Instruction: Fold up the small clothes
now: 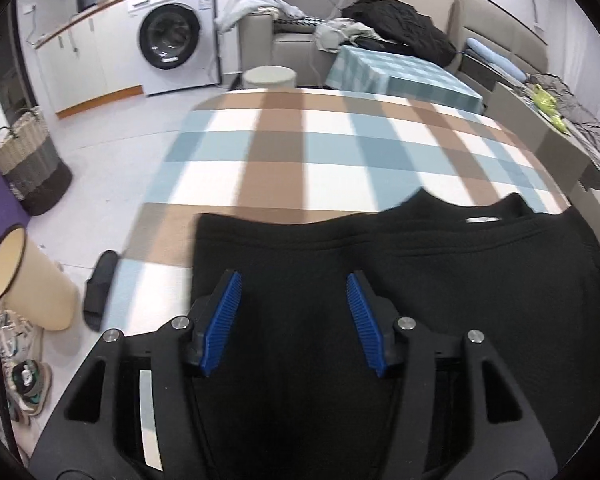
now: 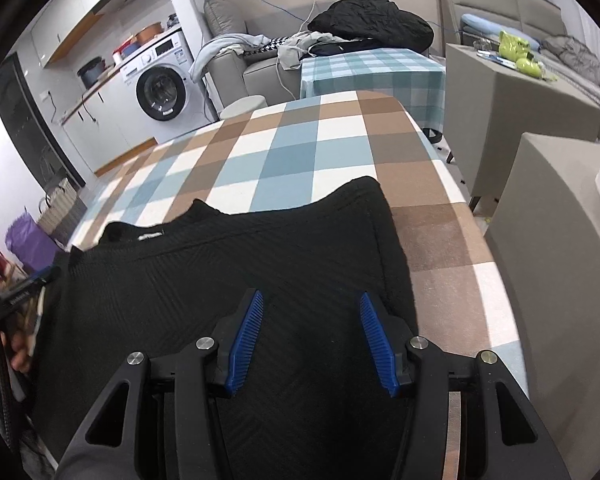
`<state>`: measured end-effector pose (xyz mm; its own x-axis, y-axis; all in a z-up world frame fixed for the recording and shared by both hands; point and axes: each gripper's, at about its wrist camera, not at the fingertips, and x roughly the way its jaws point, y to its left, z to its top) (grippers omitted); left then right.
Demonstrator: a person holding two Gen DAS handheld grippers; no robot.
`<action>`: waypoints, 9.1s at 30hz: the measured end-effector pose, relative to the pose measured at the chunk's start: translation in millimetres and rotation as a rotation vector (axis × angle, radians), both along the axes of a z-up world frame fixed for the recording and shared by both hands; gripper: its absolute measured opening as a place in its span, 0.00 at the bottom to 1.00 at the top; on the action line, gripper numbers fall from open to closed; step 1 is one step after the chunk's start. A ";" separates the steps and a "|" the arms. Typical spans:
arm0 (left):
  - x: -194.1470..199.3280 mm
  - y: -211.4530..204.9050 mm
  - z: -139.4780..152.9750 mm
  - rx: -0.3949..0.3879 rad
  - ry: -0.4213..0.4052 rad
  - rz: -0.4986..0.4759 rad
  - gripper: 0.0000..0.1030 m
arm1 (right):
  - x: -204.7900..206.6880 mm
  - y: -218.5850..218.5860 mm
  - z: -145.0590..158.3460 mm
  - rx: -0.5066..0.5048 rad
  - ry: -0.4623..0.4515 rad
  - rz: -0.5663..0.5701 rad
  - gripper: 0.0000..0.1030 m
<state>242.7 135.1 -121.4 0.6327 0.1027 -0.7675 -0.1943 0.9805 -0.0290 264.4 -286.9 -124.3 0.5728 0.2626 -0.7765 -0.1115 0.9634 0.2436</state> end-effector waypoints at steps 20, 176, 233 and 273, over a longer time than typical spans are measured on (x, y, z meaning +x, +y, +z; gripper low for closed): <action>36.0 61.8 -21.1 -0.095 0.007 0.053 0.05 | 70.3 -17.1 -14.4 0.013 0.010 -0.124 0.05; -265.0 -168.7 -23.0 -0.014 -0.069 -0.229 0.89 | -240.4 111.8 -19.4 -0.050 -0.112 0.195 0.98; -276.3 -19.0 -33.1 -0.276 -0.103 0.136 0.80 | -245.7 105.7 -9.2 -0.007 -0.206 0.199 0.75; -172.0 -253.3 -3.2 -0.008 -0.095 -0.572 0.24 | -229.4 49.0 -9.0 0.026 -0.172 0.042 0.75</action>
<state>70.7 -118.2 -124.5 0.6523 -0.2816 -0.7037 0.3705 0.9284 -0.0281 35.1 -237.9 -133.3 0.6845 0.3077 -0.6608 -0.1937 0.9507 0.2421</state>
